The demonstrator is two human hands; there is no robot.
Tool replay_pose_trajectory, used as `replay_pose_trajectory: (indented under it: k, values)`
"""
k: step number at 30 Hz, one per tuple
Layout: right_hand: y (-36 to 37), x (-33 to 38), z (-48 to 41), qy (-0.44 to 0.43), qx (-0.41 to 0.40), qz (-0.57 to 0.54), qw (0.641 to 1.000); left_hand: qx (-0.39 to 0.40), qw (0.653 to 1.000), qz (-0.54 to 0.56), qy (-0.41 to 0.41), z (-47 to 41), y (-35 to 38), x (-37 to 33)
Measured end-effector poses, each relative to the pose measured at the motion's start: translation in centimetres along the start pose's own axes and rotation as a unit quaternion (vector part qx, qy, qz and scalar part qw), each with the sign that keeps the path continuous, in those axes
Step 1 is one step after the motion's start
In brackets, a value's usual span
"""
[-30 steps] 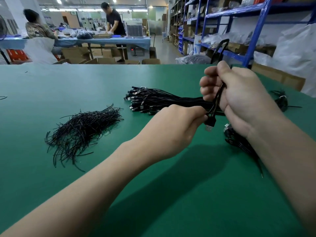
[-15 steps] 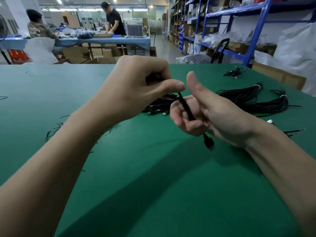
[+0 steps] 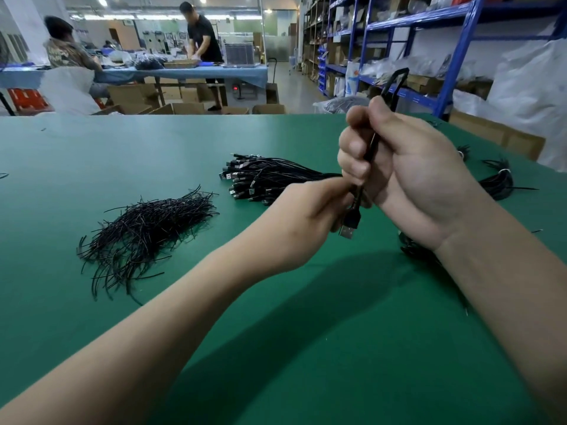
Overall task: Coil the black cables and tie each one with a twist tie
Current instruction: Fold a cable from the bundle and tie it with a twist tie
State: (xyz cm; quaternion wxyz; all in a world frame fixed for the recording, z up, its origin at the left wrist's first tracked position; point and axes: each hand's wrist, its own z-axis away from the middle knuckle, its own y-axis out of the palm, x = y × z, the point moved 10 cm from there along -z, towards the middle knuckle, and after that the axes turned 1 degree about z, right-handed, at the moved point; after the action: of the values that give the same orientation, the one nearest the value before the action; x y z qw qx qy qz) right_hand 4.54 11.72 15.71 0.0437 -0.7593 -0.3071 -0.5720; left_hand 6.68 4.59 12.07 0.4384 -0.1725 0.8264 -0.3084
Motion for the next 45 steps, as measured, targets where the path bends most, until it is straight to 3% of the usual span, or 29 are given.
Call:
replay_pose_trajectory:
  k: [5,10,14,16,20,22,26,31,34,39,45]
  values:
    - [-1.4,0.6,-0.1,-0.047,-0.074,0.256,0.963,0.053,0.979,-0.191,0.041,-0.3,-0.4,-1.2]
    - [-0.7,0.5,0.3,-0.075,-0.063,0.523,0.847,0.023,0.966,-0.255,0.027,-0.3,-3.8,-1.7]
    - [0.6,-0.9,0.4,-0.061,-0.003,0.618,0.784,-0.011,0.955,-0.294,0.036,-0.2,-5.8,-2.5]
    - [0.9,-1.2,0.5,-0.05,0.027,0.609,0.791,-0.032,0.959,-0.274,0.061,0.0,-6.1,-3.1]
    - [0.8,-3.5,0.8,0.055,0.097,0.51,0.853,-0.11,0.951,-0.261,0.123,0.7,-7.5,-4.3]
    - [1.1,-4.5,1.2,0.095,0.141,0.464,0.869,-0.086,0.954,-0.251,0.143,0.7,-7.1,-4.5]
    - [1.8,-4.8,2.5,0.137,0.225,0.441,0.858,-0.024,0.958,-0.218,0.182,0.7,-5.6,-4.5]
    - [1.5,-6.3,3.1,0.253,0.234,0.232,0.909,-0.023,0.96,-0.214,0.18,0.6,-5.3,-4.1]
    - [1.0,-7.2,4.1,0.307,0.261,0.142,0.904,0.001,0.958,-0.229,0.171,0.6,-4.9,-4.0]
    - [0.8,-7.2,4.7,0.276,0.317,0.165,0.892,0.015,0.954,-0.246,0.169,0.6,-4.5,-3.9]
    - [-0.1,-5.7,2.9,0.215,0.266,0.282,0.896,0.002,0.958,-0.249,0.146,0.4,-4.5,-2.6]
